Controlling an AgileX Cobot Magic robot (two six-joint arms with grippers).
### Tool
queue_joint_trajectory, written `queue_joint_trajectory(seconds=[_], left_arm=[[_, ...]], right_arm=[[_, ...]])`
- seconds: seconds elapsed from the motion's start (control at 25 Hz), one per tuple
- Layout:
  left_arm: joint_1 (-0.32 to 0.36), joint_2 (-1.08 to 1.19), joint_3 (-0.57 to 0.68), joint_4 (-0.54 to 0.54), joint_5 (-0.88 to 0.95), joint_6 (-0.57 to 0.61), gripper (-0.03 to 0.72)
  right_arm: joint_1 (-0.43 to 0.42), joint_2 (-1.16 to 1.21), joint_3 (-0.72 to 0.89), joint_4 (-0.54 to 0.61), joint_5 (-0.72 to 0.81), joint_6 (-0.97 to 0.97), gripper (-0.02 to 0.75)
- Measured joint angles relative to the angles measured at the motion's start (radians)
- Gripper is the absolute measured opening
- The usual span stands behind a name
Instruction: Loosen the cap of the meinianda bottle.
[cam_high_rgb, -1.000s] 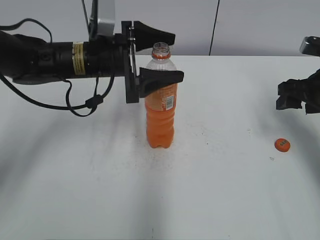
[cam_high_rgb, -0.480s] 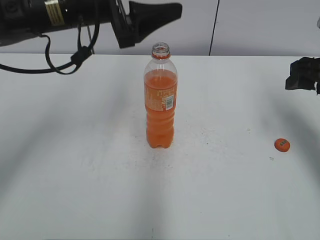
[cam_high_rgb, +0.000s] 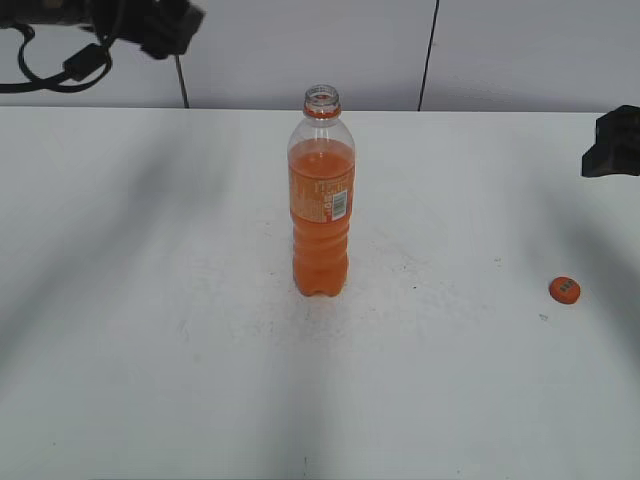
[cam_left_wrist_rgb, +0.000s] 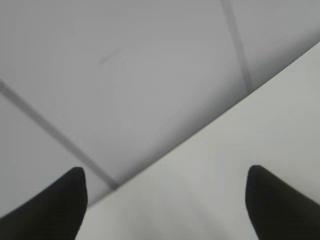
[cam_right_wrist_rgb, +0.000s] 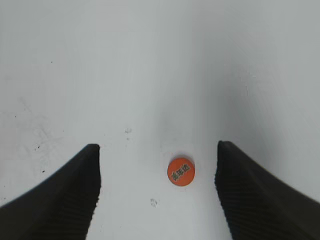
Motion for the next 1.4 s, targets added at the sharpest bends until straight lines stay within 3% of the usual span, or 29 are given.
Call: queue_joint_trajectory(seconds=[0.12,0.24,0.52,0.64,0.72,0.84,1.04,1.4], left_arm=[[0.003,0.001,0.000,-0.111,0.292,0.000,0.587],[0.004,0.001,0.000,-0.224,0.424,0.043,0.587],[0.022,0.001,-0.083,-0.681,0.657,0.378,0.587],[0.079,0.003,-0.133,-0.885,0.781,0.481,0.575],[0.125,0.007,-0.147,-0.954,0.860,0.517,0.561],[0.174,0.011,-0.148,-0.972,0.950,0.543,0.552],[0.184,0.013,-0.151,-0.979,1.072,0.580,0.543],[0.184,0.002,-0.152,-0.950,1.206,0.584,0.520]], right_arm=[[0.000,-0.015,0.000,0.001,0.048,0.000,0.536],[0.000,-0.031,0.000,0.001,0.078,0.000,0.536],[0.000,-0.069,-0.036,-0.039,0.205,0.000,0.536],[0.000,-0.071,-0.070,-0.062,0.323,0.000,0.536],[0.000,-0.071,-0.090,-0.073,0.405,0.000,0.536],[0.000,-0.071,-0.112,-0.091,0.534,0.000,0.536],[0.000,-0.072,-0.120,-0.137,0.724,0.000,0.536],[0.000,-0.106,-0.120,-0.157,0.754,0.000,0.536]])
